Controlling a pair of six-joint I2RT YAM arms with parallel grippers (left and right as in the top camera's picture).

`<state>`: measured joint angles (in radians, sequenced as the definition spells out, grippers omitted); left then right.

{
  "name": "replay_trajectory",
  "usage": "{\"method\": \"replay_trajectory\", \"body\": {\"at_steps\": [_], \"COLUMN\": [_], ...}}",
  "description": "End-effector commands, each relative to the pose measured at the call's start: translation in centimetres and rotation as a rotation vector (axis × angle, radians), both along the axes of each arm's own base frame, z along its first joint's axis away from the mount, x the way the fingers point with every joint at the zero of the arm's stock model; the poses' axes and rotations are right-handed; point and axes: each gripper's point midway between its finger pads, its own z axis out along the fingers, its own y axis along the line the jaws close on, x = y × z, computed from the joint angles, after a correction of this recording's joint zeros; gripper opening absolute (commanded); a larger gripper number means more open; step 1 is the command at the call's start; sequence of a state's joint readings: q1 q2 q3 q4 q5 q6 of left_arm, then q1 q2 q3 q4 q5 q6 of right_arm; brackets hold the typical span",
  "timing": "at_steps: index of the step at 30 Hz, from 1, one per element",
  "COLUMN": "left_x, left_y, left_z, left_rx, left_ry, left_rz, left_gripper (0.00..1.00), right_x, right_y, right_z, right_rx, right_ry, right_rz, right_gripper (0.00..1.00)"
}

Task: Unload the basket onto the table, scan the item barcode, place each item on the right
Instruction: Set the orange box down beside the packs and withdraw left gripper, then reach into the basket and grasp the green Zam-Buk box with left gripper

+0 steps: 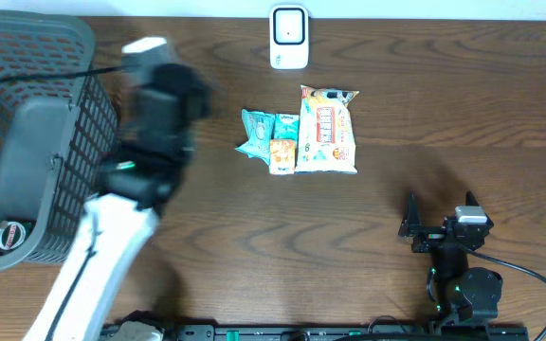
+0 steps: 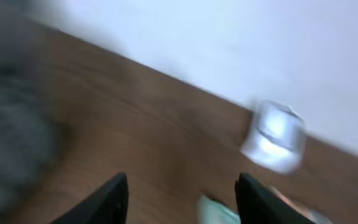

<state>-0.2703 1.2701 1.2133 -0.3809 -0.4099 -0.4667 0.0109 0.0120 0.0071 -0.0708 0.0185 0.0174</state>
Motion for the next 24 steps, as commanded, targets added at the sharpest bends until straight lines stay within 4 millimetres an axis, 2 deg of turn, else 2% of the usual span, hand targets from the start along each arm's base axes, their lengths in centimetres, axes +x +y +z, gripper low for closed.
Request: {"method": "replay_trajectory", "body": {"at_steps": [1,2,6,10,12,16,18,20,24], "left_x": [-2.0,-2.9,-6.5,-10.2,-11.9,-14.0,-14.7,-15.6,-17.7], "left_y": [8.4,11.2,19.7,25.8,27.8,30.2,30.9,31.4,32.0], "left_z": [1.9,2.1,1.5,0.2,-0.9,-3.7,-5.5,-7.7,-11.8], "left_rx": [0.069,0.070,0.048,-0.003,-0.011,-0.025,-0.046,-0.093,-0.210], "left_ry": [-0.020,-0.014,0.011,0.033,0.073,0.184,0.246,0.302,0.395], "left_rz": [0.244,0.319,0.579,0.802,0.875,0.961,0.995,1.051,1.183], "left_gripper": [0.59,0.63,0.68,0.69,0.70,0.70,0.71,0.77,0.81], "right_x": [0.0,0.0,0.0,0.0,0.0,0.0,0.0,0.0,0.0], "right_y": [-0.2,-0.2,-0.2,-0.2,-0.2,-0.2,-0.2,-0.2,-0.2], "right_z": [-0.1,-0.1,-0.1,-0.1,-0.1,-0.1,-0.1,-0.1,-0.1], "right_rx": [-0.007,-0.007,-0.007,-0.007,-0.007,-0.007,-0.007,-0.007,-0.007], "right_ry": [0.002,0.002,0.002,0.002,0.002,0.002,0.002,0.002,0.002], "right_rz": [-0.007,-0.007,-0.007,-0.007,-0.007,-0.007,-0.007,-0.007,-0.007], "right_gripper": [0.99,0.99,0.99,0.99,0.99,0.99,0.99,0.99,0.99]}}
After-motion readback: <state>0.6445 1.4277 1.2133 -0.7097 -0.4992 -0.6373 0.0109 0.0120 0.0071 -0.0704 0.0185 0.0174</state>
